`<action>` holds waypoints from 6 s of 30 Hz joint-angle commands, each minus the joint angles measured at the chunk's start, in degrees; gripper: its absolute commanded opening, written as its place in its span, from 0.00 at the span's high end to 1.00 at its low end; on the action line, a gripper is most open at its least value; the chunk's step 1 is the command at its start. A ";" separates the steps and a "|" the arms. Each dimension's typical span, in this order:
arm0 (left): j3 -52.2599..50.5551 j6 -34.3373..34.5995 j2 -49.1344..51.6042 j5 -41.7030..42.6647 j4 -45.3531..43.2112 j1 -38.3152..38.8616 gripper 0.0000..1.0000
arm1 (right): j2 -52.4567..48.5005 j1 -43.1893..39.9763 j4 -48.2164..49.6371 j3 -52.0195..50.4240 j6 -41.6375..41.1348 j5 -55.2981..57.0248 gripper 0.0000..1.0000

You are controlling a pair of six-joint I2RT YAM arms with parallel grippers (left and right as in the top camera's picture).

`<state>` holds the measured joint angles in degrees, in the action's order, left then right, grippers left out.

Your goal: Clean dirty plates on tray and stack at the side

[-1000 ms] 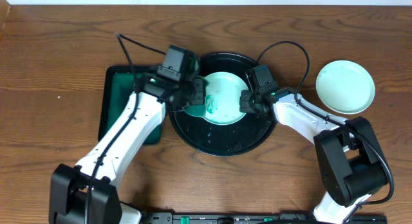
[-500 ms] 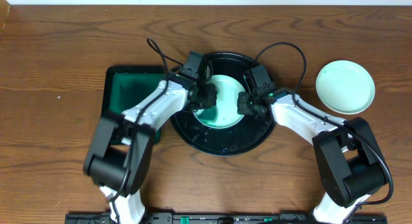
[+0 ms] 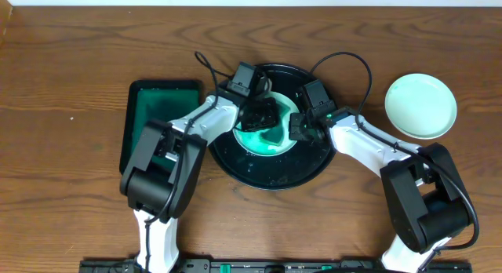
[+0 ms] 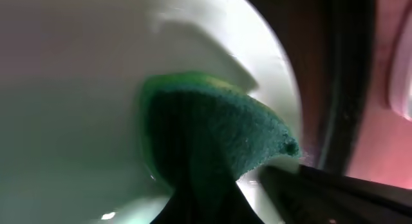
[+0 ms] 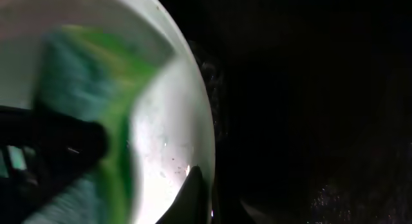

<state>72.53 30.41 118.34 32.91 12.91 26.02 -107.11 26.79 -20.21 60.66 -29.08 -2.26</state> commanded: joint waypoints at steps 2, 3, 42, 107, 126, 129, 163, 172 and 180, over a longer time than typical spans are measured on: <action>-1.68 1.22 5.03 6.40 -0.98 4.46 0.93 | -2.62 2.73 -2.08 -1.84 1.95 -5.14 0.99; -1.68 1.22 5.01 5.75 -1.09 4.13 0.93 | -2.62 2.73 -2.12 -1.84 1.95 -5.14 0.99; -1.68 -2.51 5.03 3.50 6.16 5.20 0.92 | -2.62 2.67 -4.31 -1.84 2.16 -5.11 0.99; -1.64 -5.27 -21.79 -30.80 33.83 -18.32 0.93 | 7.78 1.84 -4.39 0.61 16.13 -3.50 0.99; -1.79 -5.31 -18.56 -30.77 36.33 -30.47 0.93 | 23.26 11.87 -3.58 0.66 37.88 40.81 0.99; -1.81 -5.31 -17.81 -30.75 36.28 -30.51 0.93 | 23.26 14.82 -0.63 0.66 44.92 48.33 0.99; -1.81 -5.55 -16.48 -30.77 36.44 -30.51 0.93 | 22.71 30.14 24.83 0.57 83.27 78.09 0.99; -1.81 -6.36 -16.48 -30.73 36.92 -30.51 0.93 | 22.45 31.28 17.11 0.57 67.52 66.60 0.99; -1.81 -6.40 -16.48 -30.77 37.00 -30.51 0.93 | 22.56 34.47 15.91 0.79 70.14 73.16 0.99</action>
<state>70.83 24.34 101.21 2.79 49.60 -4.14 -84.90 59.00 -4.27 60.90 40.77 67.85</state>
